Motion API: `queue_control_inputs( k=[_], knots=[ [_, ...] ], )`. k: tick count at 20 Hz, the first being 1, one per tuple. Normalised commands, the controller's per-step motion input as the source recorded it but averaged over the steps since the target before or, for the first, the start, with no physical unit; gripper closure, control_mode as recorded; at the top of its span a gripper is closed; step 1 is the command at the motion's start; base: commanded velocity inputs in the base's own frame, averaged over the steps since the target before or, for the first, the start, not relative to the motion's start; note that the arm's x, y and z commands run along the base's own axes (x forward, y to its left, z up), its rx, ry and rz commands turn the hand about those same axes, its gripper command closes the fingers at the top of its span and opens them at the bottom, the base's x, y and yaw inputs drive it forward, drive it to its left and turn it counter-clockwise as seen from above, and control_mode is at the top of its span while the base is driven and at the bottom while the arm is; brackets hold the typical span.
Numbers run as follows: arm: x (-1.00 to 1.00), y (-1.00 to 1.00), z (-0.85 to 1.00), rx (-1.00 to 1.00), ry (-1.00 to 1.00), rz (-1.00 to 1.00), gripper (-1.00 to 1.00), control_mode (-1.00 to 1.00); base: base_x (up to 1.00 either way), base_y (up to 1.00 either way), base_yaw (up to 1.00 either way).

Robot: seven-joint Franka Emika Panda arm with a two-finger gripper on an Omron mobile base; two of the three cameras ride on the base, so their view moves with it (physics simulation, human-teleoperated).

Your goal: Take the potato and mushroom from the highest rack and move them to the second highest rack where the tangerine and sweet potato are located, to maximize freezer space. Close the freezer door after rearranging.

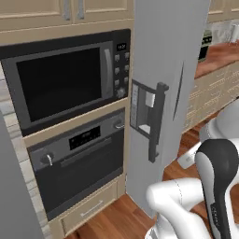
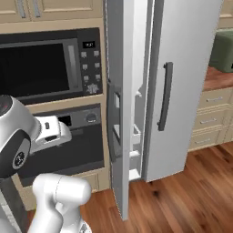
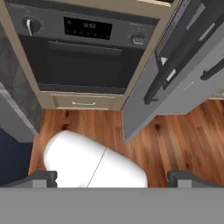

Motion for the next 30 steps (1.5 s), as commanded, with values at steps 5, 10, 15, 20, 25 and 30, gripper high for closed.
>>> queue_control_inputs(
  k=[5,10,15,20,25,30],
  knots=[
    [0.0,0.0,0.0,0.0,0.0,0.0,-1.0,1.0,0.4,0.56,-0.36],
    [0.0,0.0,0.0,0.0,0.0,0.0,-1.0,1.0,0.24,0.59,-0.33],
    [0.0,0.0,0.0,0.0,0.0,0.0,-1.0,1.0,0.28,0.63,-0.33],
    [0.0,0.0,0.0,0.0,0.0,0.0,-1.0,1.0,0.28,0.6,-0.36],
    [0.0,0.0,0.0,0.0,0.0,0.0,-1.0,1.0,0.24,0.51,-0.36],
    [0.0,0.0,0.0,0.0,0.0,0.0,-1.0,1.0,0.29,0.4,-0.4]
  ],
)
